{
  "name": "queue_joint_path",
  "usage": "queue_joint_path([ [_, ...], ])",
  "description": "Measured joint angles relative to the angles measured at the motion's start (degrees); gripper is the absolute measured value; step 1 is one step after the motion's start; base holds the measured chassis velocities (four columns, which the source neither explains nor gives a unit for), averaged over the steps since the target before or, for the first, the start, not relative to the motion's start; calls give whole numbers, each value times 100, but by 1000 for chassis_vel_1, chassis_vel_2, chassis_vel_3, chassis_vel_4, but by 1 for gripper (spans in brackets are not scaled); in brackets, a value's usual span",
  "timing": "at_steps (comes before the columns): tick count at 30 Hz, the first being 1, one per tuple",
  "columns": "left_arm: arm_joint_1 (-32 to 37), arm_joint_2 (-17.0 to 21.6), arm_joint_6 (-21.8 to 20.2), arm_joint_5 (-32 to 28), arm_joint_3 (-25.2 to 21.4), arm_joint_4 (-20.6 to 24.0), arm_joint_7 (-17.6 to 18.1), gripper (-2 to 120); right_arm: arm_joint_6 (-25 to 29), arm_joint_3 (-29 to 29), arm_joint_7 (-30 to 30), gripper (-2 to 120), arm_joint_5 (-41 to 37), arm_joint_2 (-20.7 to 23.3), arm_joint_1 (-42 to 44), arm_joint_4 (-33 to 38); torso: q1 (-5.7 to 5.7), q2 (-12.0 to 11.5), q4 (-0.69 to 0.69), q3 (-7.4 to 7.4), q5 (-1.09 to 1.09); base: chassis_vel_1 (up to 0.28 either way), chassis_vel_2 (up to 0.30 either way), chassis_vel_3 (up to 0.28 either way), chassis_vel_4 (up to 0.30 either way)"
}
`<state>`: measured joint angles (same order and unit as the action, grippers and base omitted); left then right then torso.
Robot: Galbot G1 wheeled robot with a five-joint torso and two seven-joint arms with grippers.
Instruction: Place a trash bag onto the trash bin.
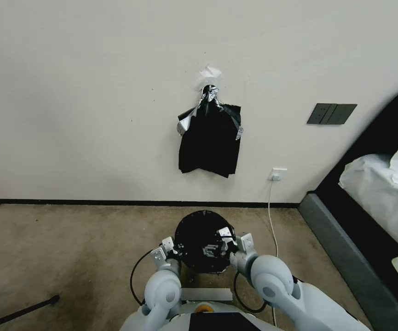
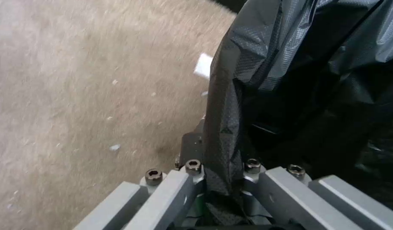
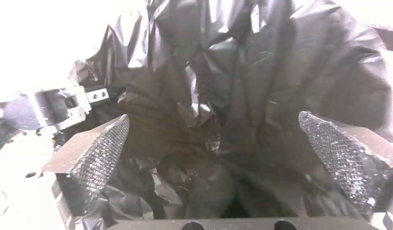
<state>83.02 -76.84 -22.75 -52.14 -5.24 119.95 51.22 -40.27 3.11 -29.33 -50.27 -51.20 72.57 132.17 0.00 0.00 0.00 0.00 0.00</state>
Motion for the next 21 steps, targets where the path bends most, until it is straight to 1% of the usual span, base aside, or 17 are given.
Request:
queue_joint_path([
  [4, -24, 36, 6, 1, 5, -19, 0, 5, 15, -49, 15, 100, 33, 5, 48, -6, 0, 0, 0, 0, -1, 0, 0, 0, 0],
  [6, -32, 55, 22, 18, -6, -11, -4, 16, 33, -76, 23, 100, 86, 5, 99, -13, 0, 0, 0, 0, -1, 0, 0, 0, 0],
  [7, -25, 80, 22, 23, -13, 2, -38, 19, 42, -89, 29, 100, 112, 2, 124, -13, 0, 0, -1, 0, -1, 0, 0, 0, 0],
  [8, -25, 80, 22, 23, -13, 2, -38, 19, 42, -89, 29, 100, 112, 2, 124, -13, 0, 0, -1, 0, -1, 0, 0, 0, 0],
  [10, 20, 142, 5, 69, -26, 58, -239, 29, 127, -135, 67, 100, 201, -8, 216, -6, 0, 0, 0, 0, -1, 0, 0, 0, 0],
  [11, 20, 142, 5, 69, -26, 58, -239, 29, 127, -135, 67, 100, 201, -8, 216, -6, 0, 0, 0, 0, -1, 0, 0, 0, 0],
  [12, 48, 174, -5, 163, -28, 100, -369, 35, 223, -175, 136, 100, 349, -22, 289, 3, 0, 0, 0, 0, -1, 0, 0, 0, 0],
  [14, 89, 211, -7, 337, -28, 184, -487, 42, 382, -249, 229, 100, 573, -54, 403, 9, 0, 0, 0, 0, -1, 0, 0, 0, 0],
  [15, 89, 211, -7, 337, -28, 184, -487, 42, 382, -249, 229, 100, 573, -54, 403, 9, 0, 0, 0, 0, -1, 0, 0, 0, 0],
  [17, 216, 335, -1, 759, -62, 400, -791, 56, 730, -488, 365, 100, 879, -152, 657, 42, 0, 0, -1, 0, 0, 0, 0, 0, 0],
  [18, 216, 335, -1, 759, -62, 400, -791, 56, 730, -488, 365, 100, 879, -152, 657, 42, 0, 0, -1, 0, 0, 0, 0, 0, 0],
  [20, 409, 480, 141, 1346, -163, 546, -1222, 65, 1042, -817, 392, 100, 1007, -295, 915, 100, 0, 0, -1, -1, -1, 0, 0, 0, 0],
  [21, 409, 480, 141, 1346, -163, 546, -1222, 65, 1042, -817, 392, 100, 1007, -295, 915, 100, 0, 0, -1, -1, -1, 0, 0, 0, 0],
])
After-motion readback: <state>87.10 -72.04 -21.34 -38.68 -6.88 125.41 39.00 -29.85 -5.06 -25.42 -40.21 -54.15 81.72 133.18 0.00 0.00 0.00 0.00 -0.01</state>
